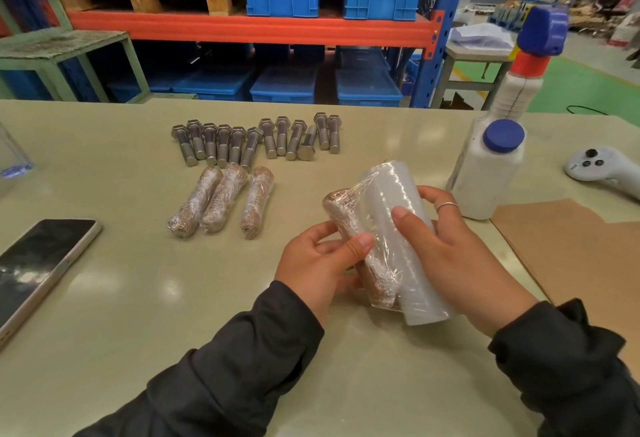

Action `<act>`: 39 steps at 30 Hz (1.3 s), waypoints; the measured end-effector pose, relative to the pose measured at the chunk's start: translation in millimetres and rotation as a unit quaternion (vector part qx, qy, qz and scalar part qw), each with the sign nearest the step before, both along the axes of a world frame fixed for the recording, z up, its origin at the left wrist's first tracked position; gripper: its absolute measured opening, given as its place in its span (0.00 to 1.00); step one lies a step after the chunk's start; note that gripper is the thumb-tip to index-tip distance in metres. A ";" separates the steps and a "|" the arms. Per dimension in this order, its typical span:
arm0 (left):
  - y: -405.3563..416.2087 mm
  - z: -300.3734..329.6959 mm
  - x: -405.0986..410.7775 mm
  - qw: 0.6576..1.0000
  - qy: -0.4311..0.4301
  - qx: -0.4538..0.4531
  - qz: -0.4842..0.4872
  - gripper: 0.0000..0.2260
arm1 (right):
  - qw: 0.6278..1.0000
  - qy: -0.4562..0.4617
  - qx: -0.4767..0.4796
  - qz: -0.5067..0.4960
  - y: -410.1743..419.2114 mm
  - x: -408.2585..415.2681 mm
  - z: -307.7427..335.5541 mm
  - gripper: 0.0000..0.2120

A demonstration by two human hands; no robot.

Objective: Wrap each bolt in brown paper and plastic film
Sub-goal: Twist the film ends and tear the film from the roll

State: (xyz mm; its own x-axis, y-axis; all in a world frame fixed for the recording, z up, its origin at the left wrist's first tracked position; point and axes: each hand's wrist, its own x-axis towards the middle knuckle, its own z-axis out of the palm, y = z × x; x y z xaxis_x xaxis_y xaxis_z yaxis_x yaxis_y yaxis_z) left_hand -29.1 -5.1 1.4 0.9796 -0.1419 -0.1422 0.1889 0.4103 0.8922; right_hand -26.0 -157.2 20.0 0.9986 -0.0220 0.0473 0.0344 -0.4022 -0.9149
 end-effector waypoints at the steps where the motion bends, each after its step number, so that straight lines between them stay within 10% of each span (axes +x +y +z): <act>1: 0.2 1.3 0.2 1.000 0.009 -0.012 0.003 0.23 | 1.000 -0.007 0.002 -0.003 -1.0 0.9 0.9 0.19; 15: 2.1 11.2 -4.9 0.998 -0.035 -0.037 -0.026 0.17 | 0.959 -0.086 -0.268 -0.039 -2.2 3.2 -5.5 0.34; 39: -5.4 9.7 -7.2 0.989 -0.025 -0.122 -0.078 0.18 | 0.933 -0.122 -0.323 -0.096 17.9 -12.9 -2.4 0.35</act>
State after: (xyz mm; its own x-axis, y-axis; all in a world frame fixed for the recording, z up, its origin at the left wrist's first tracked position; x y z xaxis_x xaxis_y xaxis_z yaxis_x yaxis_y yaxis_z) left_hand -36.3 -10.5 11.2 0.9482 -0.3155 -0.0368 0.2245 0.5837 0.7803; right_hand -38.9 -139.3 17.5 0.9370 -0.0883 0.3380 0.0797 -0.8880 -0.4529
